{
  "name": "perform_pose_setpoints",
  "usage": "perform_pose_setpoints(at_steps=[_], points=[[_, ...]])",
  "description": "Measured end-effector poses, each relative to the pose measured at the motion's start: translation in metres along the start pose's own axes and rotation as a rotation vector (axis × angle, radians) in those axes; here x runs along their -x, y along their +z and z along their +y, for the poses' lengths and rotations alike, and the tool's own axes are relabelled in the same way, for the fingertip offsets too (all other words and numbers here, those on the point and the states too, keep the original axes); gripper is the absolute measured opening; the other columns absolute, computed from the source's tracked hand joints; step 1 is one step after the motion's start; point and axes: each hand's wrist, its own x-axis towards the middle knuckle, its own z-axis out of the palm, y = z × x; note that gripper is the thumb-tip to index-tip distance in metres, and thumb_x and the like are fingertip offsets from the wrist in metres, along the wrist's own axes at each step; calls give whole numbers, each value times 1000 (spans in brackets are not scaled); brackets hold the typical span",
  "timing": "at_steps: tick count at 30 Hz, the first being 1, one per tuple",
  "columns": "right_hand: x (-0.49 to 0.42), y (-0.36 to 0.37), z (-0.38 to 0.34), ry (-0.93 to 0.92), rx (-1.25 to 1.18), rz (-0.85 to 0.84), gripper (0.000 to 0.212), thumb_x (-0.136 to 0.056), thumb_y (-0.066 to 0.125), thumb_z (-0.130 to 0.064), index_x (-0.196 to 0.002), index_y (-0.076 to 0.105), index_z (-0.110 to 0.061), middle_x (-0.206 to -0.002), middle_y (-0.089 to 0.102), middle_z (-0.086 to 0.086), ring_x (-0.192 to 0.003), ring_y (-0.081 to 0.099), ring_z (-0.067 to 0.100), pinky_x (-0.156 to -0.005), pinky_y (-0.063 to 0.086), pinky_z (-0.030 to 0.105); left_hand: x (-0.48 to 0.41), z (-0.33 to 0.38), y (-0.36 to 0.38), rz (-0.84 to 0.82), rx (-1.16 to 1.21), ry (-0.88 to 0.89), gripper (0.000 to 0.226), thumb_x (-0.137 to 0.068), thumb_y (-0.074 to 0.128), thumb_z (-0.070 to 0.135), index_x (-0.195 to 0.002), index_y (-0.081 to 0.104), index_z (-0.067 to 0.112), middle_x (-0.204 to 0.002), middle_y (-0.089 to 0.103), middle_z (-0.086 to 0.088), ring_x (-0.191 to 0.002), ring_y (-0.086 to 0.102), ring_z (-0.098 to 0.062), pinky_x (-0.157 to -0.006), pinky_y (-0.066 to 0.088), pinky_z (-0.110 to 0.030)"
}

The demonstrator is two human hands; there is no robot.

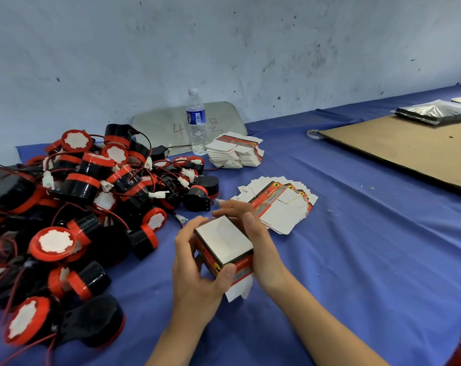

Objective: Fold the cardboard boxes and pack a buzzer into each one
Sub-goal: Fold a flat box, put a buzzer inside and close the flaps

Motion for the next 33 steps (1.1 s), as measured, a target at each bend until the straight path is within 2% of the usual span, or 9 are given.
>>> perform_pose_setpoints(at_steps=[5,8,12,16,21,24,27,31,33], points=[[0,-3,-5,101,-91,-135,56,-82,50,-66,-120,60,-27,-116,65,-2,-108,62,30,-91,50,45,0,2,-1,32,113,5,77,-70,59,79,-136,38,47,-153,35,-4,-135,44,-28,-101,44,-57],[-1,-1,-5,194,-154,-165,71,-72,62,-70,-121,59,-18,-124,62,13,-112,60,38,-95,49,49,-1,7,-1,141,80,138,53,-88,48,68,-133,41,40,-161,15,-4,-144,31,-22,-109,37,-35],[-1,2,-3,526,-447,-111,52,-79,60,-61,-100,77,-17,-112,70,16,-99,70,26,-80,58,34,0,0,-1,150,-1,177,13,-100,41,31,-107,48,23,-160,15,-9,-146,26,-21,-106,34,-19],[-1,2,4,619,-556,-30,50,-83,48,-56,-92,79,-18,-104,74,10,-95,71,20,-77,57,27,0,-4,1,37,-404,247,25,-91,50,20,-100,70,8,-155,32,-4,-138,35,-13,-106,26,-10],[-4,-1,11,611,-587,47,49,-84,48,-59,-80,80,-22,-87,74,7,-80,71,17,-74,52,32,-2,-1,3,66,-798,314,18,-80,66,17,-95,76,18,-144,48,1,-127,44,-28,-93,37,-35],[-4,-4,12,548,-142,49,73,-80,36,-80,-57,70,-20,-57,62,10,-51,62,22,-51,47,27,-1,-3,2,-115,-872,74,36,-89,51,43,-120,67,31,-150,43,3,-132,45,-30,-90,42,-39],[-8,-8,15,531,187,79,74,-62,28,-91,-45,48,-22,-45,51,8,-37,45,20,-41,34,24,3,-12,-1,-282,-586,-117,31,-90,57,36,-120,49,40,-128,56,8,-103,58,-5,-70,41,-7],[-12,-14,23,526,177,144,60,-84,38,-75,-44,50,-32,-41,43,-4,-33,39,12,-36,30,19,-2,-10,-1,-237,199,-581,30,-84,63,34,-113,59,29,-119,67,-6,-104,65,-14,-94,52,-40],[-12,-16,27,494,176,159,52,-91,41,-65,-55,53,-28,-43,49,4,-33,44,16,-37,33,19,-7,-5,-2,-270,301,-650,48,-74,71,44,-116,60,22,-118,66,-13,-102,65,-21,-93,52,-39]])
